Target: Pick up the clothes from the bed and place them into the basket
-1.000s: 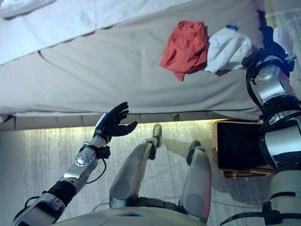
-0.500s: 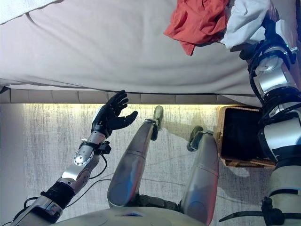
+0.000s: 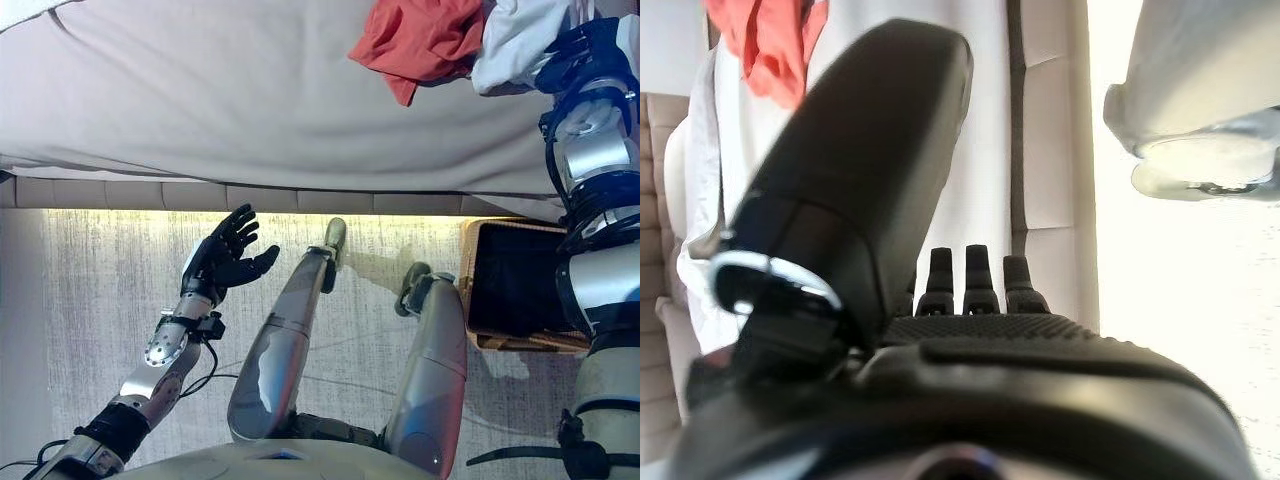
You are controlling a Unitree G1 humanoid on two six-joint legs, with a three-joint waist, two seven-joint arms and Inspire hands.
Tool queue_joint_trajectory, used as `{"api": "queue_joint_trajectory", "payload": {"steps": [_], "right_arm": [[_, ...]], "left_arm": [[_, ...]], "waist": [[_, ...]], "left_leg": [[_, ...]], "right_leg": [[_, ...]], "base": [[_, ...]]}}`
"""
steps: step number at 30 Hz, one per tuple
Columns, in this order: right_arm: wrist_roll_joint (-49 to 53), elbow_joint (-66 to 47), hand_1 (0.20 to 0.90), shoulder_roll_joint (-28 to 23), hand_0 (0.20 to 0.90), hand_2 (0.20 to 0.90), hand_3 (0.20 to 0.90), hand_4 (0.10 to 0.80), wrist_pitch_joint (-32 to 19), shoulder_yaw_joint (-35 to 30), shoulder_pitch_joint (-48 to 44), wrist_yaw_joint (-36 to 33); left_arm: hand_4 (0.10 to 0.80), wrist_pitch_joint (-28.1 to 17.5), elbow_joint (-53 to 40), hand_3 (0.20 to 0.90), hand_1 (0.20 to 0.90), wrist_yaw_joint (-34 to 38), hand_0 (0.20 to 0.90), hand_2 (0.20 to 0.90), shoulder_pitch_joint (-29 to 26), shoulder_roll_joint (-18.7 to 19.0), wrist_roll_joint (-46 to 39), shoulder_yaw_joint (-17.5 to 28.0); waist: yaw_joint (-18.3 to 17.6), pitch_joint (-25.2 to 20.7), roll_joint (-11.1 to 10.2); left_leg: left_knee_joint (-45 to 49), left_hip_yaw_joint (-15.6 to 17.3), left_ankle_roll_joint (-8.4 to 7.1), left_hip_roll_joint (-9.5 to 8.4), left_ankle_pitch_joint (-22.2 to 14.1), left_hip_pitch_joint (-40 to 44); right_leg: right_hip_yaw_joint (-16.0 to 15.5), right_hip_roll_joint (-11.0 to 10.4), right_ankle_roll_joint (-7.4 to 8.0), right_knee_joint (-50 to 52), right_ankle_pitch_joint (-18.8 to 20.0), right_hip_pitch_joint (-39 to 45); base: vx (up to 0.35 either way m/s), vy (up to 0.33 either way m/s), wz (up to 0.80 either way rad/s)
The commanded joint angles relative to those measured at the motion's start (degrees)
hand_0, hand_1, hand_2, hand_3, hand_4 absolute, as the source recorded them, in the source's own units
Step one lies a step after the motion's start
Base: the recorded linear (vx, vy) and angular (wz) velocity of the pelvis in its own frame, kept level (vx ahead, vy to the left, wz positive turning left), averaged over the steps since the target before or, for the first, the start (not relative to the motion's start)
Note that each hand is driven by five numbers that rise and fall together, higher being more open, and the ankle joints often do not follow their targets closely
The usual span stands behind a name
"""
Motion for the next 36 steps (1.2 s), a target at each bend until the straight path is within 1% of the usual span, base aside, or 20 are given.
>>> {"api": "queue_joint_trajectory", "payload": {"steps": [1,2,5,8,10,11,15,18,21,25,28,33,36], "right_arm": [[0.99,-2.06,0.300,-5.69,0.300,0.300,0.200,0.100,-4.89,-0.77,-4.29,-1.40],[1.37,-1.42,0.300,-6.22,0.300,0.300,0.200,0.100,-5.04,-1.29,-3.90,-0.35],[1.27,-0.18,0.300,-7.20,0.300,0.300,0.200,0.100,-5.55,-1.86,-3.74,0.66],[1.87,1.14,0.300,-8.93,0.300,0.300,0.200,0.100,-6.08,-2.35,-2.88,2.15],[1.94,1.42,0.300,-9.40,0.300,0.300,0.200,0.100,-6.59,-2.61,-2.61,2.25],[2.04,1.44,0.300,-10.08,0.300,0.300,0.200,0.100,-7.03,-2.83,-2.23,2.81],[2.89,2.20,0.300,-12.10,0.300,0.300,0.200,0.100,-8.35,-2.73,-2.31,5.28],[3.18,2.39,0.300,-13.35,0.300,0.300,0.200,0.100,-8.64,-2.47,-2.32,6.70],[3.50,2.60,0.300,-14.25,0.300,0.300,0.200,0.100,-9.54,-2.90,-1.48,7.72],[4.08,1.81,0.300,-15.67,0.300,0.300,0.200,0.100,-10.12,-3.30,-0.14,8.82],[2.85,0.74,0.300,-15.80,0.300,0.300,0.200,0.100,-10.58,-3.11,0.82,9.30],[1.46,-2.60,0.300,-16.39,0.300,0.300,0.200,0.100,-12.63,-4.25,5.35,10.07],[0.59,-4.76,0.300,-16.82,0.300,0.300,0.200,0.100,-13.43,-5.99,8.83,9.91]], "left_arm": [[0.800,-7.00,-5.51,0.900,0.900,-0.64,0.900,0.900,2.83,2.48,0.20,3.82],[0.800,-6.76,-5.15,0.900,0.900,-0.96,0.900,0.900,2.72,2.42,0.35,4.42],[0.800,-6.66,-4.71,0.900,0.900,-1.58,0.900,0.900,2.34,2.60,0.03,4.80],[0.800,-5.48,-4.95,0.900,0.900,-2.05,0.900,0.900,2.39,2.54,0.59,4.69],[0.800,-5.33,-5.02,0.900,0.900,-2.00,0.900,0.900,2.32,2.41,1.01,4.42],[0.800,-4.77,-5.04,0.900,0.900,-1.57,0.900,0.900,2.20,2.36,1.44,4.09],[0.800,-4.53,-3.55,0.900,0.900,-0.40,0.900,0.900,1.70,1.89,2.50,2.89],[0.800,-3.95,-2.87,0.900,0.900,0.04,0.900,0.900,1.34,1.64,2.71,2.34],[0.800,-3.81,-1.64,0.900,0.900,0.15,0.900,0.900,1.38,1.29,3.49,1.91],[0.800,-4.07,0.09,0.900,0.900,-0.22,0.900,0.900,1.99,0.87,3.83,1.86],[0.800,-4.44,2.32,0.900,0.900,-1.63,0.900,0.900,2.14,0.39,3.92,1.99],[0.800,-3.76,5.00,0.900,0.900,-2.19,0.900,0.900,0.82,0.17,5.33,1.23],[0.800,-2.76,5.97,0.900,0.900,-2.75,0.900,0.900,-0.50,0.16,6.04,1.21]], "waist": [[0.87,-2.33,-0.28],[0.86,-2.33,-0.85],[0.87,-2.38,-1.42],[1.04,-5.46,-3.05],[1.04,-6.43,-3.66],[0.84,-7.69,-4.22],[-0.01,-11.18,-6.12],[-0.60,-13.49,-6.97],[-1.21,-15.65,-7.87],[-2.34,-18.69,-8.93],[-3.39,-20.65,-9.53],[-6.15,-23.52,-9.65],[-7.74,-24.62,-9.62]], "left_leg": [[7.50,2.95,4.06,-1.68,-12.47,8.67],[5.82,2.93,3.78,-1.23,-11.98,11.77],[3.05,2.98,3.52,-0.57,-11.48,15.88],[-2.33,2.86,3.15,0.38,-10.60,21.81],[-4.26,2.86,3.04,0.70,-10.25,23.90],[-6.83,3.13,3.15,1.16,-8.54,25.38],[-12.98,4.27,2.69,2.26,-8.16,31.81],[-16.57,4.98,2.38,2.70,-7.62,35.49],[-20.17,5.83,2.28,3.10,-7.89,39.32],[-23.96,6.96,2.07,3.51,-7.51,42.76],[-27.47,7.86,2.02,3.66,-7.35,45.18],[-34.71,9.54,1.66,4.25,-4.97,49.12],[-37.65,10.72,1.53,4.74,-4.34,50.86]], "right_leg": [[-3.26,4.05,-1.97,-6.59,-0.01,10.67],[-3.42,3.95,-2.00,-8.22,0.07,13.89],[-3.87,3.59,-2.03,-10.77,0.32,18.17],[-4.82,3.35,-1.62,-17.08,1.61,24.70],[-5.06,3.45,-1.35,-19.58,2.29,26.96],[-5.75,3.49,-1.57,-22.53,4.04,28.72],[-5.75,4.70,-0.70,-30.12,5.70,35.52],[-5.45,5.25,-0.17,-34.67,6.66,39.37],[-5.07,5.73,0.48,-38.71,7.59,42.91],[-4.32,6.15,1.41,-43.29,9.26,46.04],[-3.26,6.30,2.52,-46.44,11.04,47.40],[0.04,6.83,4.69,-51.60,14.50,48.76],[1.69,7.00,5.52,-53.93,15.95,49.10]], "base": [[0.083,0.039,-0.02],[0.065,0.028,-0.02],[0.066,0.024,-0.03],[0.115,0.034,-0.07],[0.071,0.036,-0.12],[0.066,0.045,-0.09],[0.120,0.028,-0.15],[0.105,0.019,-0.12],[0.098,0.018,-0.10],[0.048,0.029,-0.10],[0.004,0.049,-0.07],[-0.013,0.054,-0.18],[-0.039,0.039,-0.27]]}}
